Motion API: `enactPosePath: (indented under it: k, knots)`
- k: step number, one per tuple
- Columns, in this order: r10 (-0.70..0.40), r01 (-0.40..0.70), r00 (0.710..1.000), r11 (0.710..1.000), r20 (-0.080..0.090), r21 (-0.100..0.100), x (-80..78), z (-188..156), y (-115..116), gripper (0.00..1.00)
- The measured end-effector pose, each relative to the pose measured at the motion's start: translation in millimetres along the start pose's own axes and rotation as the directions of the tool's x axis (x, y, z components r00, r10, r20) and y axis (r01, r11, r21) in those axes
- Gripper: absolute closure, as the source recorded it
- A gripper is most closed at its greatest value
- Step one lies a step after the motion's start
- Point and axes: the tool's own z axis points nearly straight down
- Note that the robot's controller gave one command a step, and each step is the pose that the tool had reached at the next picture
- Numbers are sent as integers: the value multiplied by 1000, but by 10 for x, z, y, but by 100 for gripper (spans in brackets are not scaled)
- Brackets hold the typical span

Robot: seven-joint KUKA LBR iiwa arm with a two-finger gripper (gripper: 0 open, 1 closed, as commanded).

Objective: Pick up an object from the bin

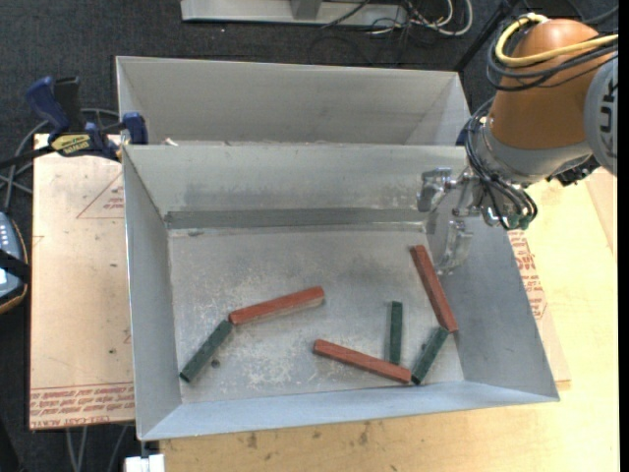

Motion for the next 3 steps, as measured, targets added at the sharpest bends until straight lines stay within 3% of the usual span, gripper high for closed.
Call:
enactPosePath:
  k: [1,2,3]
  knots:
    - [-285,285,959,959,0,-1,575,1161,353,0]
    - [-637,637,771,771,7,6,-42,1519,26,0]
    - [-988,988,-154,-154,6,9,-45,942,-440,0]
